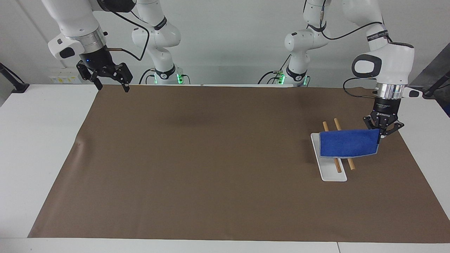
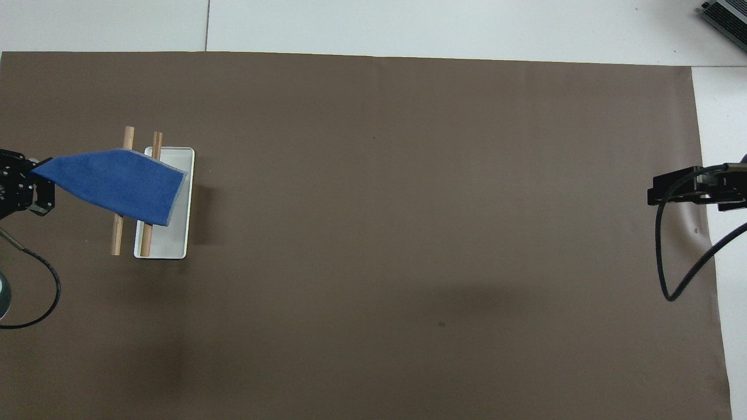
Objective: Right arm passes towel to left arm to hang
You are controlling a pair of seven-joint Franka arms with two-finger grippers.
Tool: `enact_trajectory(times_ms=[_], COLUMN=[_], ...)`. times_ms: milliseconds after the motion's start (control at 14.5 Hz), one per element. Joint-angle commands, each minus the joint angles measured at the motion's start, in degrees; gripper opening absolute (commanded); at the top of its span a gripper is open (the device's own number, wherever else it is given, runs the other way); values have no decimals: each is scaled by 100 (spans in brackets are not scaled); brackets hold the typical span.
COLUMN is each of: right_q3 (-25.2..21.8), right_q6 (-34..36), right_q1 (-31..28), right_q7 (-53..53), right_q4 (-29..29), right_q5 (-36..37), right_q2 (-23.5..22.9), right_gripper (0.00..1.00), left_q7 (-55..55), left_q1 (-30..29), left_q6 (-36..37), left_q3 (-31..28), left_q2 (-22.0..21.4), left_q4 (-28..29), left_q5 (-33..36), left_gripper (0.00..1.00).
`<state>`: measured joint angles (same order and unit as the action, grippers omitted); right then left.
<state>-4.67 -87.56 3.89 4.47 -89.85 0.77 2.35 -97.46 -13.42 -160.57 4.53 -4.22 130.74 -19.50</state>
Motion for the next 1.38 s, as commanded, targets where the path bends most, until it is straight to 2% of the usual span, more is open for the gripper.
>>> enact_trajectory(times_ms=[0,69,138,207,276,415,691,898,1105,1313], right_q3=[1,10,10,-16,10,19,19,19,19,10], right_q6=[63,72,237,500,503,127,-60,63,55,37], right_q1=[-11,-19,-80,-98,-64,24,7,-11,-54,-55], right_q7=[-184,-175,-184,-201,-210,-166,-332,-587,-588,-579], right_q4=[-76,-67,63,430,599,357,-93,-85,-102,-102], right_q5=[81,81,55,38,81,81,64,64,46,37], right_q2=[73,47,-58,-311,-392,-341,-121,-112,-112,-112], right_gripper=[100,100,100,100,100,100,100,100,100,100], left_q7=[-71,-80,-80,-80,-80,-62,-62,-45,-10,323], left_q1=[-143,-143,-152,-187,-222,-196,-222,-380,-530,-416], left_q6=[-150,-141,-98,-71,-71,-54,245,263,604,921], left_q3=[75,75,66,66,66,75,66,57,48,83], left_q2=[18,18,18,9,17,9,-18,-35,-97,-88], left_q4=[40,40,48,49,40,40,22,-13,-170,-434], left_q5=[-37,-37,-37,-37,-37,-28,-28,-28,-10,243], left_gripper=[7,34,69,88,92,100,100,100,100,100])
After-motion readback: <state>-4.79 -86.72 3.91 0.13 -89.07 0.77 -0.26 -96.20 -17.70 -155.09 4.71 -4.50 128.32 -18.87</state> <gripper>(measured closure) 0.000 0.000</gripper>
